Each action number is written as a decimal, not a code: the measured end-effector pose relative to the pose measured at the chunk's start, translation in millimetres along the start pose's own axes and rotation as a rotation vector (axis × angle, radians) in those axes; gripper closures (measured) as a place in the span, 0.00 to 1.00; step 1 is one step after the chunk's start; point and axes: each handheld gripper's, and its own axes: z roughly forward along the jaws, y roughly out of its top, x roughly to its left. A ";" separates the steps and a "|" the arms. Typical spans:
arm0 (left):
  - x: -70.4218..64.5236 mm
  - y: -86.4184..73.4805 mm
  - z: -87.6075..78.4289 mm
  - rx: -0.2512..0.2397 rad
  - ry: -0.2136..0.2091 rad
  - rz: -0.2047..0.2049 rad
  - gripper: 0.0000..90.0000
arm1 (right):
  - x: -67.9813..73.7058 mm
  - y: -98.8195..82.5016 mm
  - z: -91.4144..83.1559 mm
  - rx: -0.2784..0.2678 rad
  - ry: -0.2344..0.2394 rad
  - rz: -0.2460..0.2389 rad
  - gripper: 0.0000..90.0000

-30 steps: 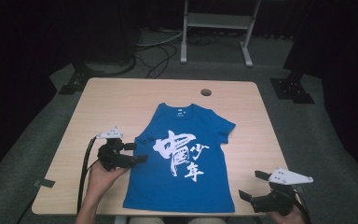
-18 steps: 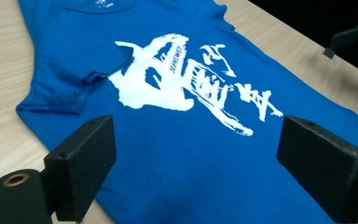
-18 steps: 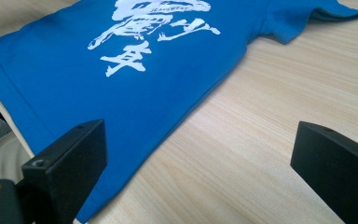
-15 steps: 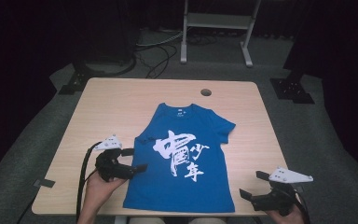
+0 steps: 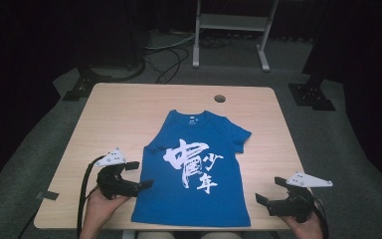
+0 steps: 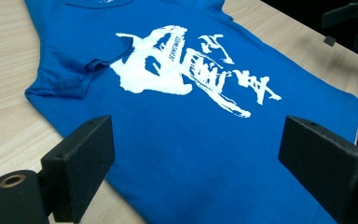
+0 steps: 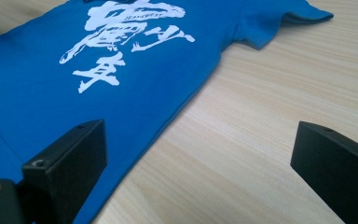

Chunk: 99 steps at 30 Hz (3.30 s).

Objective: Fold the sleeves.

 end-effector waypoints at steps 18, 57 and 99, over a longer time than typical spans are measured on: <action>4.8 -3.6 -10.1 -0.040 -0.008 -0.003 0.11 | -23.0 35.6 34.1 0.063 0.022 0.035 0.04; 3.5 -1.1 -9.5 -0.058 -0.012 0.006 0.11 | -66.6 113.6 122.6 0.165 0.032 0.060 0.06; 6.6 0.1 -8.4 -0.054 0.003 0.005 0.11 | -110.1 158.7 168.4 0.231 -0.014 0.128 0.16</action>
